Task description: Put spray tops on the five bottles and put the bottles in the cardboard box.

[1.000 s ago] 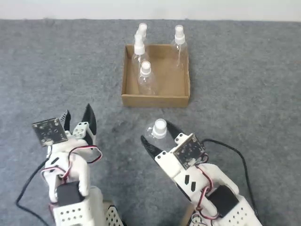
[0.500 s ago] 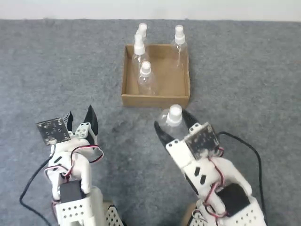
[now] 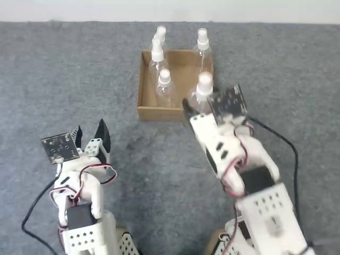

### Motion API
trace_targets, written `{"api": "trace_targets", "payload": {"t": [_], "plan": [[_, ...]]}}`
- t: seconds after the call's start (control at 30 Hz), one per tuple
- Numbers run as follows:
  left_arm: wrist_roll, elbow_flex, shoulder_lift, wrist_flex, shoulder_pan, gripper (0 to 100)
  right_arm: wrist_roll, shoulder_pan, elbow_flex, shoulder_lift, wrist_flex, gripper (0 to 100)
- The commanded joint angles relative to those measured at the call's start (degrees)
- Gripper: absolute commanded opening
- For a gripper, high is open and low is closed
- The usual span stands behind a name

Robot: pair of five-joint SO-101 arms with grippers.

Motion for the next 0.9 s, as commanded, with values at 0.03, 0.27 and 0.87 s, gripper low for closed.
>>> {"api": "trace_targets", "payload": {"t": [0.03,0.27,0.87], "plan": [[0.62,-0.57,-0.7,-1.67,-0.18,21,1.14,2.68,-4.31,9.8,-12.09,0.6],[0.62,-0.57,-0.7,-1.67,-0.18,21,0.88,4.62,-7.03,21.41,-21.14,0.6],[0.62,-0.57,-0.7,-1.85,-0.18,21,0.7,5.14,-17.23,44.18,-28.35,0.6]]}}
